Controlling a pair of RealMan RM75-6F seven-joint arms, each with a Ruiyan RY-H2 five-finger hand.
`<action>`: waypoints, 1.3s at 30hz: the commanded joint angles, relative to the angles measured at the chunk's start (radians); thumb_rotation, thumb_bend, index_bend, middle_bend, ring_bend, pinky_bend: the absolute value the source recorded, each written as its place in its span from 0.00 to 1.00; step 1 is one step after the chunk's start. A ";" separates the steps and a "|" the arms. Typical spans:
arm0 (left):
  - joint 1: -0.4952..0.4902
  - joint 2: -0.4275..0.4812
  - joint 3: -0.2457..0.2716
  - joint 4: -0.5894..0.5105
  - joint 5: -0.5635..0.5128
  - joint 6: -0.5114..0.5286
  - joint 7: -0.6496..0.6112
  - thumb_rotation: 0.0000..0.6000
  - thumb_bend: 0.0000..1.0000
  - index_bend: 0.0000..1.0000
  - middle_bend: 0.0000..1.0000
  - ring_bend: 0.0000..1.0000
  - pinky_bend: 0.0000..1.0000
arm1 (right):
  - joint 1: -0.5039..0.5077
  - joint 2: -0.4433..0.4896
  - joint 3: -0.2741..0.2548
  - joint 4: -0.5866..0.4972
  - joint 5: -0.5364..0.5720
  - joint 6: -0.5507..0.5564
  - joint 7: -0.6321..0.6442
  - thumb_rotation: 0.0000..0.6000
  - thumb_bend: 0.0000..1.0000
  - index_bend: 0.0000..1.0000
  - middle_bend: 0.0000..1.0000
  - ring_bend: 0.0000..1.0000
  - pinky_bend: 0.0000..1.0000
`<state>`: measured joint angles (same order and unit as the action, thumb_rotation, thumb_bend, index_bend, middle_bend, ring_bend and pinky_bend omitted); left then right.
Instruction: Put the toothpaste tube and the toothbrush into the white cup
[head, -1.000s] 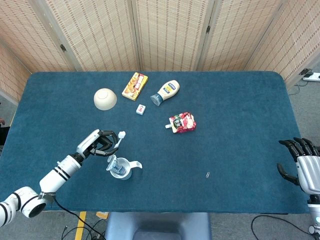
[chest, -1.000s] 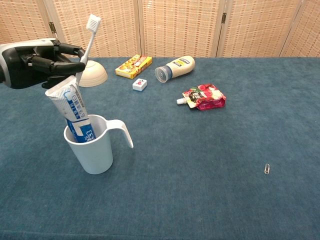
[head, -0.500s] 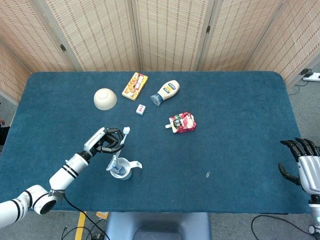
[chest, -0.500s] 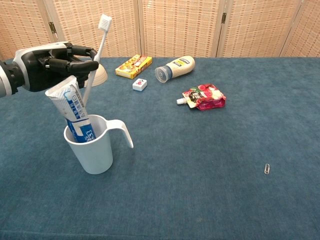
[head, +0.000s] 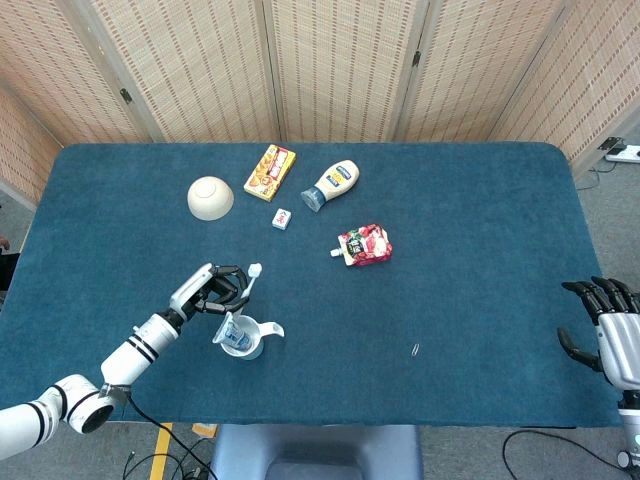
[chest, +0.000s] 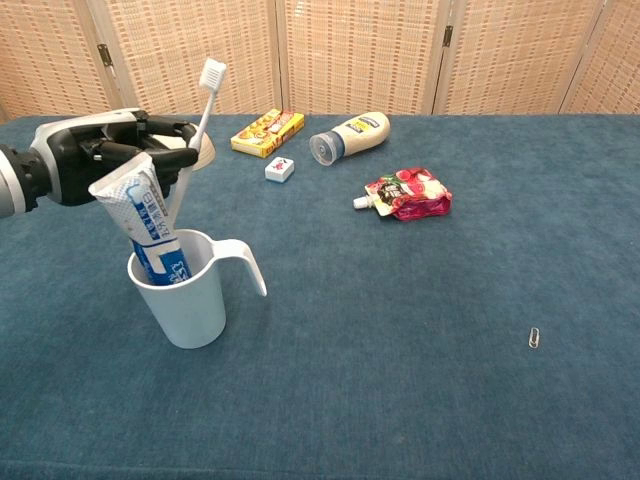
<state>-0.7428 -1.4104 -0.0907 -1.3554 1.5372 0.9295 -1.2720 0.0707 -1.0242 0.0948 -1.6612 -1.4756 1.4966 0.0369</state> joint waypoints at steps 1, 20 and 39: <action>-0.001 0.001 0.013 0.002 0.014 0.005 -0.010 1.00 0.43 0.59 1.00 0.89 0.96 | -0.001 -0.002 0.001 0.003 -0.002 0.005 0.004 1.00 0.26 0.25 0.27 0.14 0.14; -0.020 0.017 0.069 0.038 0.085 0.059 -0.082 1.00 0.42 0.39 0.99 0.86 0.91 | -0.004 -0.007 0.001 0.012 -0.014 0.015 0.017 1.00 0.26 0.25 0.28 0.14 0.14; 0.010 0.044 0.026 0.075 -0.078 0.016 0.077 1.00 0.42 0.33 0.96 0.84 0.91 | -0.003 -0.008 0.002 0.015 -0.022 0.020 0.024 1.00 0.26 0.25 0.28 0.14 0.14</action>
<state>-0.7440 -1.3728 -0.0566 -1.2891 1.4832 0.9518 -1.2240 0.0680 -1.0318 0.0966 -1.6467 -1.4980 1.5170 0.0610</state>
